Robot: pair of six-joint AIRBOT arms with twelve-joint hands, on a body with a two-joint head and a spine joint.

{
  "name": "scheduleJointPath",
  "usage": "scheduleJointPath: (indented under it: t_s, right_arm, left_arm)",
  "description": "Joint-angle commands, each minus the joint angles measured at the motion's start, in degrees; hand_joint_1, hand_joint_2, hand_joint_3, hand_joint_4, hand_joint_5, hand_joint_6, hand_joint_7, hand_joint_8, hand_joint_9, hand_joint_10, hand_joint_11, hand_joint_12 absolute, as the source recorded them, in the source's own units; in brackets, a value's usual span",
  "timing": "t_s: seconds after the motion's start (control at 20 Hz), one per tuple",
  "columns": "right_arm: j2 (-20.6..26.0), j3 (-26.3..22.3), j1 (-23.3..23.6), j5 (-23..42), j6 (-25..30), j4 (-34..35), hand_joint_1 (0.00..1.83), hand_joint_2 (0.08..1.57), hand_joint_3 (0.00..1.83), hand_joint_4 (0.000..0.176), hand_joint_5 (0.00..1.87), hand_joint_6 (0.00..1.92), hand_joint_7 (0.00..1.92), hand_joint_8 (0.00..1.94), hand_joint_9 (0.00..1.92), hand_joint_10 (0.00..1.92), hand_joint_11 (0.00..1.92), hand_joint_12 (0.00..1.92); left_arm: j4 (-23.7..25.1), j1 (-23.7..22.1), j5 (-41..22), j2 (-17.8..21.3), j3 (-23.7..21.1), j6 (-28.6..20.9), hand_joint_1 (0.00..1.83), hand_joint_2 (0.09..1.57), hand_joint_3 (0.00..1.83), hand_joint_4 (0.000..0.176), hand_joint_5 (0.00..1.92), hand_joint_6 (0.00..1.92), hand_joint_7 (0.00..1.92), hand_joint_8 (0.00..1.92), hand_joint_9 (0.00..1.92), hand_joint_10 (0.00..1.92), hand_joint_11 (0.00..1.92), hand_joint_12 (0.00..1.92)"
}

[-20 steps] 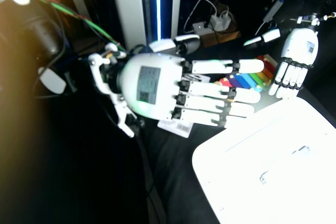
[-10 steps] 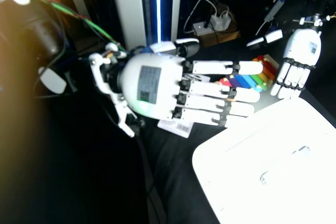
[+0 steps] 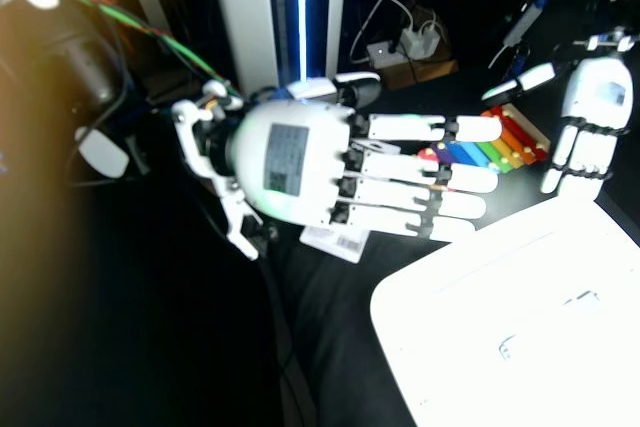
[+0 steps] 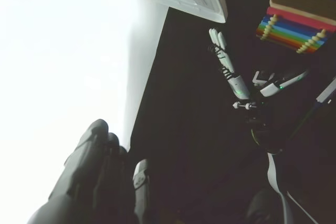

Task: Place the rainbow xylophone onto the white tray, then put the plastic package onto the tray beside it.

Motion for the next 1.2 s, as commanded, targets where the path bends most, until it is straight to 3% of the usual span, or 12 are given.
scheduleJointPath:
  t_s: [0.0,0.1,0.15,0.2,0.4,0.55,0.75,0.8,0.85,1.0,1.1,1.15]
  right_arm:
    - [-0.4,0.0,0.5,6.6,0.5,2.5,0.79,0.75,0.0,0.123,0.13,0.0,0.06,0.02,0.1,0.0,0.12,0.02]
    - [-0.5,0.0,0.5,6.6,0.5,2.5,0.81,0.73,0.0,0.133,0.14,0.01,0.07,0.02,0.1,0.0,0.13,0.02]
    - [-0.5,0.0,0.5,6.6,0.5,2.5,0.82,0.75,0.0,0.122,0.14,0.01,0.08,0.01,0.1,0.0,0.12,0.02]
    - [-0.6,0.0,0.5,6.6,0.5,2.5,0.82,0.76,0.0,0.13,0.14,0.01,0.06,0.01,0.09,0.0,0.11,0.02]
    - [-0.7,0.0,0.5,6.6,0.5,2.5,0.78,0.76,0.0,0.112,0.15,0.01,0.08,0.01,0.1,0.01,0.11,0.01]
    - [-0.9,0.0,0.5,6.6,0.5,2.5,0.75,0.76,0.0,0.12,0.15,0.01,0.09,0.01,0.08,0.0,0.11,0.01]
    - [-0.9,0.0,0.5,6.6,0.5,2.5,0.75,0.77,0.0,0.132,0.15,0.0,0.09,0.0,0.1,0.01,0.13,0.02]
    - [-0.9,0.0,0.5,6.6,0.5,2.5,0.74,0.76,0.0,0.133,0.15,0.0,0.09,0.0,0.09,0.0,0.14,0.03]
    - [-0.9,0.0,0.5,6.6,0.5,2.5,0.73,0.77,0.0,0.145,0.15,0.0,0.08,0.0,0.08,0.0,0.14,0.03]
    - [-0.9,0.0,0.5,6.6,0.5,2.5,0.74,0.77,0.0,0.128,0.15,0.0,0.09,0.0,0.09,0.01,0.16,0.04]
    - [-0.9,0.0,0.5,6.6,0.5,2.5,0.74,0.76,0.0,0.139,0.14,0.0,0.09,0.0,0.08,0.0,0.16,0.04]
    - [-0.9,0.0,0.5,6.6,0.5,2.5,0.74,0.77,0.0,0.141,0.14,0.0,0.08,0.0,0.08,0.0,0.16,0.04]
  left_arm:
    - [-1.4,-0.5,-5.6,0.6,-0.5,0.0,0.5,0.57,0.01,0.053,0.0,0.0,0.0,0.0,0.0,0.0,0.0,0.0]
    - [-1.5,0.0,-6.9,1.6,-1.7,0.0,0.48,0.57,0.01,0.088,0.0,0.0,0.0,0.0,0.0,0.0,0.0,0.0]
    - [-1.9,0.5,-7.9,2.3,-2.4,0.0,0.5,0.57,0.01,0.086,0.0,0.0,0.0,0.0,0.0,0.0,0.0,0.0]
    - [-2.1,1.2,-8.7,3.0,-3.2,0.0,0.51,0.58,0.01,0.065,0.0,0.0,0.0,0.0,0.0,0.0,0.0,0.0]
    - [-2.6,3.6,-10.2,4.6,-5.3,0.0,0.44,0.6,0.01,0.013,0.0,0.0,0.0,0.0,0.0,0.0,0.0,0.0]
    - [-2.6,4.6,-10.0,4.8,-5.7,0.0,0.4,0.6,0.01,0.0,0.0,0.0,0.0,0.0,0.0,0.0,0.0,0.0]
    - [-2.5,5.2,-9.1,3.9,-5.5,0.0,0.39,0.59,0.0,0.0,0.0,0.0,0.0,0.0,0.0,0.0,0.0,0.0]
    - [-2.4,5.2,-8.6,3.5,-5.3,0.0,0.43,0.56,0.0,0.018,0.0,0.0,0.0,0.0,0.0,0.0,0.0,0.0]
    - [-2.2,5.3,-8.2,3.3,-5.2,0.1,0.43,0.56,0.0,0.005,0.0,0.0,0.0,0.0,0.0,0.0,0.0,0.0]
    - [-2.0,5.7,-7.1,2.2,-4.5,0.1,0.43,0.57,0.0,0.039,0.0,0.0,0.0,0.0,0.0,0.0,0.0,0.0]
    - [-1.6,5.8,-6.2,1.5,-4.2,0.1,0.42,0.58,0.0,0.021,0.0,0.0,0.0,0.0,0.0,0.0,0.0,0.0]
    - [-1.5,5.8,-5.9,1.1,-3.8,0.1,0.41,0.58,0.0,0.029,0.0,0.0,0.0,0.0,0.0,0.0,0.0,0.0]
